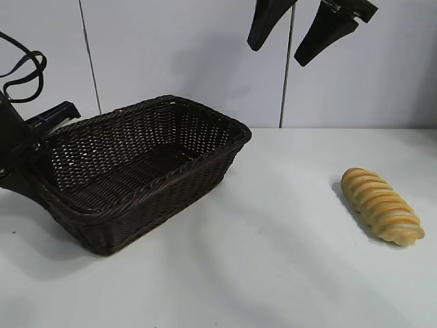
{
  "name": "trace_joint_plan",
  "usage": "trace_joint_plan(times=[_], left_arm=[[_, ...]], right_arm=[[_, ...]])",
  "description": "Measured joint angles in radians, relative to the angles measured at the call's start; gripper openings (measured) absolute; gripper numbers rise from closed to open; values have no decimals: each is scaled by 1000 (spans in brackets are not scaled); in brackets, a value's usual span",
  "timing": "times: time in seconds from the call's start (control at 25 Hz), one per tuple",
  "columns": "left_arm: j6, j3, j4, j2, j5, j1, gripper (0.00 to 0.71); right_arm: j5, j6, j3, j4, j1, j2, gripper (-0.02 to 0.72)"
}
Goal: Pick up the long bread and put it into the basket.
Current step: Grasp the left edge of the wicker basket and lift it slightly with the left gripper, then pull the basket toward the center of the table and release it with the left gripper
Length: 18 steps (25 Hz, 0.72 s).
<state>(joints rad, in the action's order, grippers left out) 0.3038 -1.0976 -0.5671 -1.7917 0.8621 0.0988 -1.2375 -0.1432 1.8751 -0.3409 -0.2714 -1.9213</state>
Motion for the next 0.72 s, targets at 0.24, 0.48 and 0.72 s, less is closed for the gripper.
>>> trace_joint_plan(times=[0.24, 0.48, 0.72], left_arm=[[-62, -58, -22, 5, 61, -1, 97], [-105, -105, 3, 5, 100, -1, 97], [-193, -194, 38, -52, 187, -1, 97]], right_arm=[[0, 0, 0, 0, 0, 0, 540], [0, 0, 0, 0, 0, 0, 540], [0, 0, 0, 0, 0, 0, 540]])
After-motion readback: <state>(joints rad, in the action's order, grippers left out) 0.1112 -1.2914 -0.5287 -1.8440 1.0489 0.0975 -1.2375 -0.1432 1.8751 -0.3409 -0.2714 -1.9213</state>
